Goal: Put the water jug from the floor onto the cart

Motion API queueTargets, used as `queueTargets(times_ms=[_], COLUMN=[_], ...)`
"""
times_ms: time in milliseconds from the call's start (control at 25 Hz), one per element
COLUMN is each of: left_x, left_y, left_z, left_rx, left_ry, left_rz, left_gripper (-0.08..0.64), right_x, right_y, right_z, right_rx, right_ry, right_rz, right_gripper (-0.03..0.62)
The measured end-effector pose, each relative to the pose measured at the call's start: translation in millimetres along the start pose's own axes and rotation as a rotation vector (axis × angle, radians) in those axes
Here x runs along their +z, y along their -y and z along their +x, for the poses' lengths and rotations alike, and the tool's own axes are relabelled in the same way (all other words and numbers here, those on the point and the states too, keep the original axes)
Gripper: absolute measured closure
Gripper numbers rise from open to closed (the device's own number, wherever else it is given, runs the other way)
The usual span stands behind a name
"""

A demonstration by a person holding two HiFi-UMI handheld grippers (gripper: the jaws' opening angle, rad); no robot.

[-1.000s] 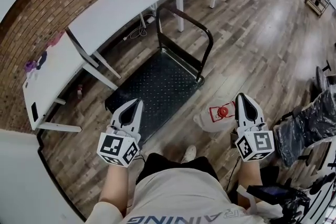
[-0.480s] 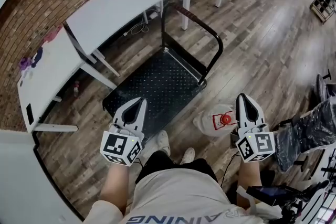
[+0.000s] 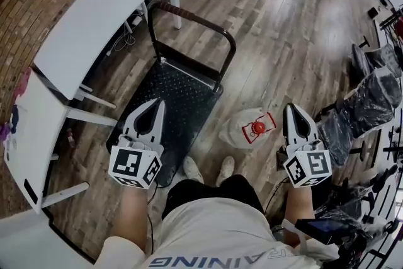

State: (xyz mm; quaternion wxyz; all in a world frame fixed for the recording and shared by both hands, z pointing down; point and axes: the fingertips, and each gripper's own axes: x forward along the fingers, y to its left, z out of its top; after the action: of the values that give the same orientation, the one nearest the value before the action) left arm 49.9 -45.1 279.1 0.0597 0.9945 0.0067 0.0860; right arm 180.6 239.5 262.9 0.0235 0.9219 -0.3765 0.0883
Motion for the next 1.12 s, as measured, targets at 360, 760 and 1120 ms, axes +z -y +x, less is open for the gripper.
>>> queueTargets(times_ms=[360, 760, 1120], left_x=[-51, -154, -239], left_y=[31, 55, 51], left_z=[47, 99, 103], left_rx=[-0.027, -0.068, -0.059], left_ry=[-0.107, -0.243, -0.335], left_rz=[-0.015, -0.059, -0.051], left_gripper=[0.56, 0.56, 0.56], right_x=[-71, -233, -376], right_y=[61, 119, 123], right_z=[11, 29, 44], right_rx=[-0.027, -0.068, -0.032], right_ry=[-0.117, -0.327, -0.499], right_rz=[0.038, 0.117, 0.141], right_gripper=[0.589, 0.524, 0.406])
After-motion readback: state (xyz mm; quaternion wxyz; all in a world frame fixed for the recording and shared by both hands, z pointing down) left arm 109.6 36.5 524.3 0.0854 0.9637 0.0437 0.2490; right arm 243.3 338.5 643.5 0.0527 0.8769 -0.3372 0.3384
